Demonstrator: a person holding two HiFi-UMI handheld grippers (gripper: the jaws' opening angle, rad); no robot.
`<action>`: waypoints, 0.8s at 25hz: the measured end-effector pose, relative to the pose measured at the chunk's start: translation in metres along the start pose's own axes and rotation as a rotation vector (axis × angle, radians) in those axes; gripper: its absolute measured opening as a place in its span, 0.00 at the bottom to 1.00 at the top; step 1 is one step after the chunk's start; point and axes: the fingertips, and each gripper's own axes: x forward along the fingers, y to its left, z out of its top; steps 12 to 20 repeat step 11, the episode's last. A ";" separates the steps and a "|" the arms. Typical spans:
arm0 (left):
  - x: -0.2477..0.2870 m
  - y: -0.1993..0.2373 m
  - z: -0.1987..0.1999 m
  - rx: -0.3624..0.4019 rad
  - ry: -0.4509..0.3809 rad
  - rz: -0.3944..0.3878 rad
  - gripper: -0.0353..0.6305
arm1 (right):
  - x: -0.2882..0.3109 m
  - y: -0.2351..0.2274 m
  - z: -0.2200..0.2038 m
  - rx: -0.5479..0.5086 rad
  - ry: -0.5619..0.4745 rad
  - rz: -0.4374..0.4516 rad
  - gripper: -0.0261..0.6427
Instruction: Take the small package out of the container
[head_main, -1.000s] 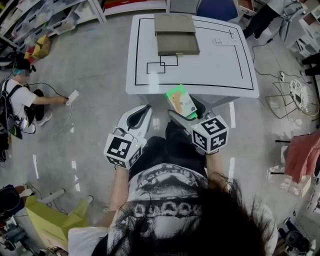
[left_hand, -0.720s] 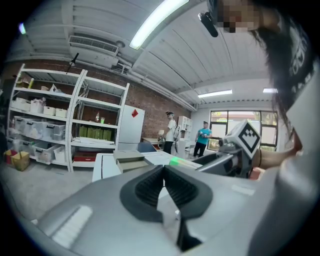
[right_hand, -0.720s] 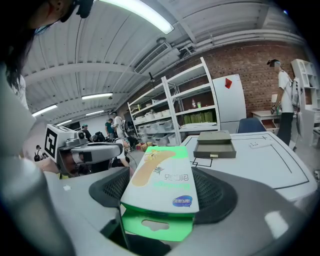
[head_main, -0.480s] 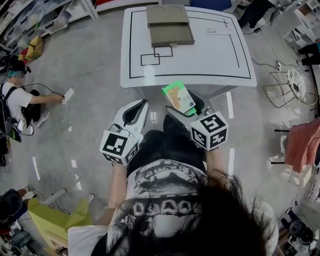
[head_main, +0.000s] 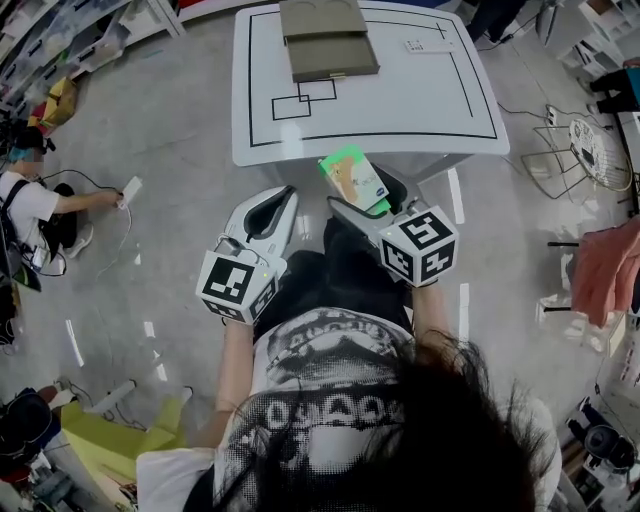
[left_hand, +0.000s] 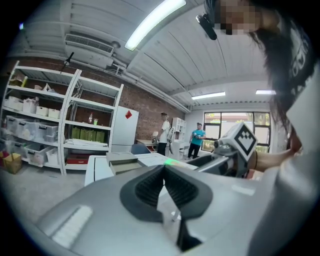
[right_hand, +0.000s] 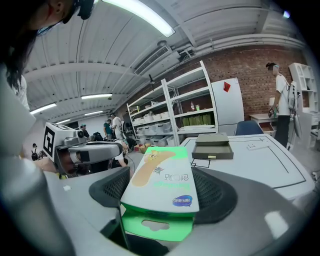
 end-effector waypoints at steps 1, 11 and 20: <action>0.000 -0.002 -0.001 0.000 0.000 -0.005 0.05 | -0.002 -0.002 -0.002 -0.001 0.002 -0.005 0.63; -0.002 -0.008 -0.011 0.013 -0.005 -0.015 0.05 | -0.008 -0.027 -0.012 -0.033 0.018 -0.050 0.63; -0.002 -0.008 -0.011 0.013 -0.005 -0.015 0.05 | -0.008 -0.027 -0.012 -0.033 0.018 -0.050 0.63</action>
